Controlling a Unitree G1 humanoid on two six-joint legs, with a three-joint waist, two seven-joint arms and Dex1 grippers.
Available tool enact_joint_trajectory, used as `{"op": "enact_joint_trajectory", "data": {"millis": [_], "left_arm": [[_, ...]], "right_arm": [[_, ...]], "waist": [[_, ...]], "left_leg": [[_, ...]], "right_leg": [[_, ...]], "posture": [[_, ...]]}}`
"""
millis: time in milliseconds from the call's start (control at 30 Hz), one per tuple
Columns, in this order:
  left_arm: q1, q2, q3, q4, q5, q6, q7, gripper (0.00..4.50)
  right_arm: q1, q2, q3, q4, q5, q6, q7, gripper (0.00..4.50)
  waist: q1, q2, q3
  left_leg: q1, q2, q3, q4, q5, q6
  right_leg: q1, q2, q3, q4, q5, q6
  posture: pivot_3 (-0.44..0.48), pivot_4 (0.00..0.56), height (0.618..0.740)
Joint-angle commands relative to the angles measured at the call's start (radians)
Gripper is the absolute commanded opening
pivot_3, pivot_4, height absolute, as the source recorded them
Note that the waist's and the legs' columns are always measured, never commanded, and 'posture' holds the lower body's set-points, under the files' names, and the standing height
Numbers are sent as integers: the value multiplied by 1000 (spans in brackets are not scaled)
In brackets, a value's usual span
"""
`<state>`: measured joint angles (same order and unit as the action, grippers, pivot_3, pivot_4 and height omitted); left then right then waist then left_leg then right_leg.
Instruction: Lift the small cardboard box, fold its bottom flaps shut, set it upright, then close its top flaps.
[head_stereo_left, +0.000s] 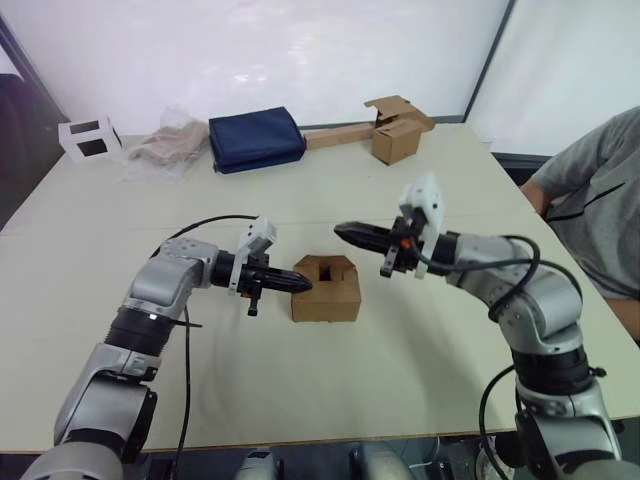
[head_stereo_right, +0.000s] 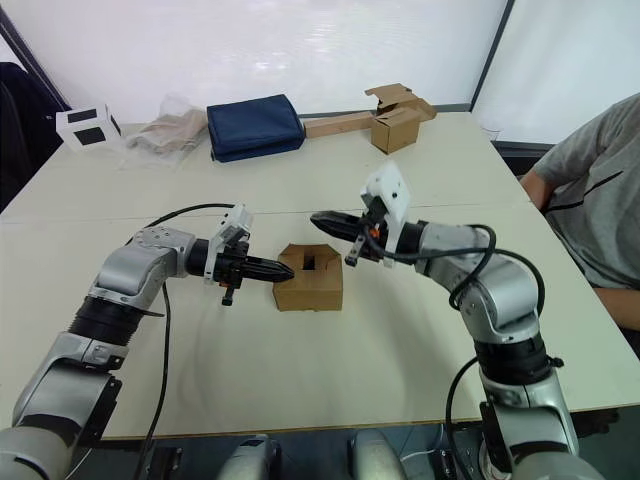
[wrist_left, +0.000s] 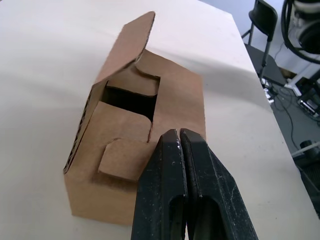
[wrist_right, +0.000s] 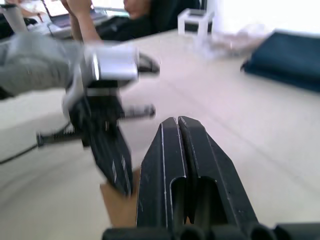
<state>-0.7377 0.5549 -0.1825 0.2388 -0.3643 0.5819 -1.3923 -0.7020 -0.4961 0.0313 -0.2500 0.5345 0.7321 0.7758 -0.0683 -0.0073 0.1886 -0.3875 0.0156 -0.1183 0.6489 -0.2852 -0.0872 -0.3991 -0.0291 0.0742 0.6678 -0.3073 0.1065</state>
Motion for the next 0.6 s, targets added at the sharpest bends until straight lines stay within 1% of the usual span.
{"op": "enact_joint_trajectory", "data": {"millis": [33,100,167,333,500,567,600], "left_arm": [[6,11,14,-39,-17,4,1,56],[14,14,18,-52,-22,11,7,56],[21,14,19,-60,-24,12,16,56],[29,20,23,-74,-28,12,33,56],[28,43,43,-77,-43,24,32,56],[21,49,49,-73,-49,27,29,56],[-5,42,60,-49,-57,29,32,56]], "right_arm": [[-45,-6,64,102,-80,-74,30,0],[-65,31,130,232,-146,-142,50,0],[-61,51,177,314,-191,-194,78,0],[12,46,202,301,-207,-207,121,0],[64,31,211,270,-231,-208,130,0],[72,30,211,262,-238,-207,128,0],[79,30,204,248,-234,-200,125,0]], "waist": [[-1,0,0],[-1,0,0],[-2,0,0],[0,0,0],[-1,0,0],[-1,0,0],[-1,0,0]], "left_leg": [[0,0,0,0,0,0],[0,0,0,-1,0,0],[0,0,0,0,0,0],[-2,0,0,1,0,0],[-2,0,0,1,0,0],[-2,0,0,1,0,0],[-2,0,0,1,0,0]], "right_leg": [[0,0,0,0,0,0],[0,0,0,0,0,0],[0,0,0,0,0,0],[-2,-1,0,0,0,0],[-2,0,0,1,0,0],[-2,0,0,1,0,0],[-2,0,0,1,0,0]], "posture": [[0,150,740],[0,150,740],[0,150,740],[0,150,740],[0,150,740],[0,150,740],[0,150,740]]}}
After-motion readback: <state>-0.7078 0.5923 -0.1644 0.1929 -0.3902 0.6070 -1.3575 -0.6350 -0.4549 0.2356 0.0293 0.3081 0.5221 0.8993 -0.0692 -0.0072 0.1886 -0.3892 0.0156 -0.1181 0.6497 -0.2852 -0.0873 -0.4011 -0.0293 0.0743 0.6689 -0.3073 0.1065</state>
